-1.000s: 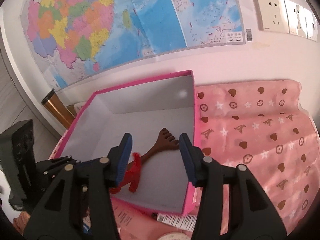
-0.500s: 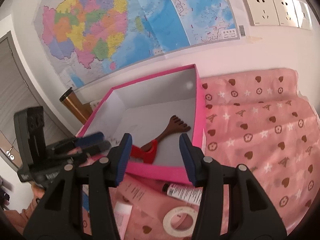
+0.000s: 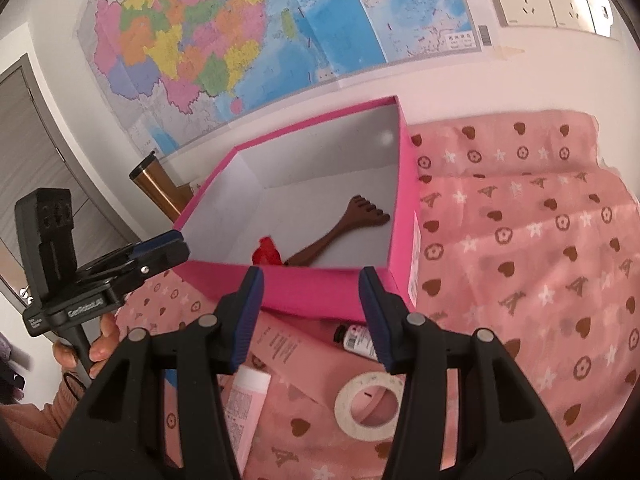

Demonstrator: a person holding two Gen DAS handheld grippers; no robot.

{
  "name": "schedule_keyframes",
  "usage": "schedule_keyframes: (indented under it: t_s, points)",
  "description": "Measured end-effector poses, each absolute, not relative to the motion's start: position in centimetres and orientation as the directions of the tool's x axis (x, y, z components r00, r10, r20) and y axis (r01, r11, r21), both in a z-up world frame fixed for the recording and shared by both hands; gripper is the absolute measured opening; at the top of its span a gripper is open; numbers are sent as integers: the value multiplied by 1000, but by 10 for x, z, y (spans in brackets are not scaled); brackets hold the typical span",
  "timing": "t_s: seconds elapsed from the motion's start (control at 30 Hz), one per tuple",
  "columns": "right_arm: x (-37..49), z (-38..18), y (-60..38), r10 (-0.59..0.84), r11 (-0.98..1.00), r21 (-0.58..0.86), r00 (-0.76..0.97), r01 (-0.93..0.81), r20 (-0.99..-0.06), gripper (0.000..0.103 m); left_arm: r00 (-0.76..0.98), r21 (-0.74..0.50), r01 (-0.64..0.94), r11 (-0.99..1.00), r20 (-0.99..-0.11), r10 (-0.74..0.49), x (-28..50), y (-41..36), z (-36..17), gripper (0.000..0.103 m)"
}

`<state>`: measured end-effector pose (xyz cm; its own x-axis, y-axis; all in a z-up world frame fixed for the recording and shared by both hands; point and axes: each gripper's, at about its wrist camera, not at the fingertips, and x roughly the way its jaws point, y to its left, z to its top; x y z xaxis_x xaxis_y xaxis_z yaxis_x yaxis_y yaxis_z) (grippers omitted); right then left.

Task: Organize rigid objects
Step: 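Move the right gripper to the white tape roll and grasp its rim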

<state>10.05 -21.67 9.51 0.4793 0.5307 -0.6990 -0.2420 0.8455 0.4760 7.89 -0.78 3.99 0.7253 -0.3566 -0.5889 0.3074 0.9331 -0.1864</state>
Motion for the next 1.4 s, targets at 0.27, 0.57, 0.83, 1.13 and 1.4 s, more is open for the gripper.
schedule_keyframes:
  t_s: [0.27, 0.57, 0.83, 1.13, 1.4]
  points:
    - [81, 78, -232, 519, 850, 490, 455, -191, -724, 51, 694, -176, 389, 904, -590, -413, 54, -24, 34, 53]
    - [62, 62, -237, 516, 853, 492, 416, -173, -749, 51, 655, -192, 435, 880, -603, -455, 37, -37, 25, 53]
    - [47, 49, -252, 486, 869, 478, 395, -124, -780, 51, 588, -228, 479, 848, -633, -503, 24, -54, 7, 53]
    - [45, 30, -255, 446, 892, 441, 367, -102, -816, 51, 511, -255, 513, 820, -676, -531, 23, -80, -14, 53]
    - [53, 16, -243, 422, 907, 399, 337, -139, -842, 40, 437, -307, 523, 795, -705, -559, 35, -100, -31, 49]
